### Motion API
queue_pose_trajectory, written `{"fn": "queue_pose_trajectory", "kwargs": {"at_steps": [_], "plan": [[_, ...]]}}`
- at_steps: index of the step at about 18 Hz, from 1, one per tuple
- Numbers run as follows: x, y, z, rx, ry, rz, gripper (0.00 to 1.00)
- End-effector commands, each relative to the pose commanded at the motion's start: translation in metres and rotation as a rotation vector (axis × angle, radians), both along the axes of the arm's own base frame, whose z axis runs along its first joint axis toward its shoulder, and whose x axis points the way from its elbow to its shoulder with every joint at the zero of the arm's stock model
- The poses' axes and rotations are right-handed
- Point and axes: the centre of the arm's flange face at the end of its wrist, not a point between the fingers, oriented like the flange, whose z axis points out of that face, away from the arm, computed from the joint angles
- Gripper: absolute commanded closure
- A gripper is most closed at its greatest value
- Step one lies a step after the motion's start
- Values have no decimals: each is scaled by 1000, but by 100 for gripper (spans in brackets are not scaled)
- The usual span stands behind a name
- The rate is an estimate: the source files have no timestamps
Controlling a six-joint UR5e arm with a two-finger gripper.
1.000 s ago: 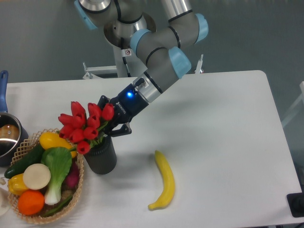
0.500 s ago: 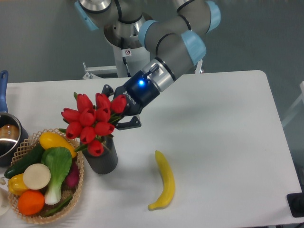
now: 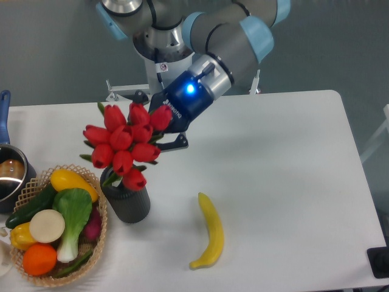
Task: Pick up the flowers from the vase
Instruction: 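Lift the gripped tulips up out of the grey vase, then carry the tulips away from the vase, holding them raised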
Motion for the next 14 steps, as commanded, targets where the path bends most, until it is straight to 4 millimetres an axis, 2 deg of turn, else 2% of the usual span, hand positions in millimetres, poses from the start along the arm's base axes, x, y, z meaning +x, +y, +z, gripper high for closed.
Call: {"fn": "queue_pose_trajectory", "kwargs": {"at_steps": [3,6,7,8,9,11,14], "plan": [[-27,-15,34,43,-34,38,100],[-51,-30,50,54,-14,85,100],[-64,-37,50,58,18,106,100],[-72,-35,43,58,90,109,100],[-77,-36,36,30,208,126,100],[-91,-41,17,-123,416,192,100],[-104,-47,2,-265,492,252,100]]}}
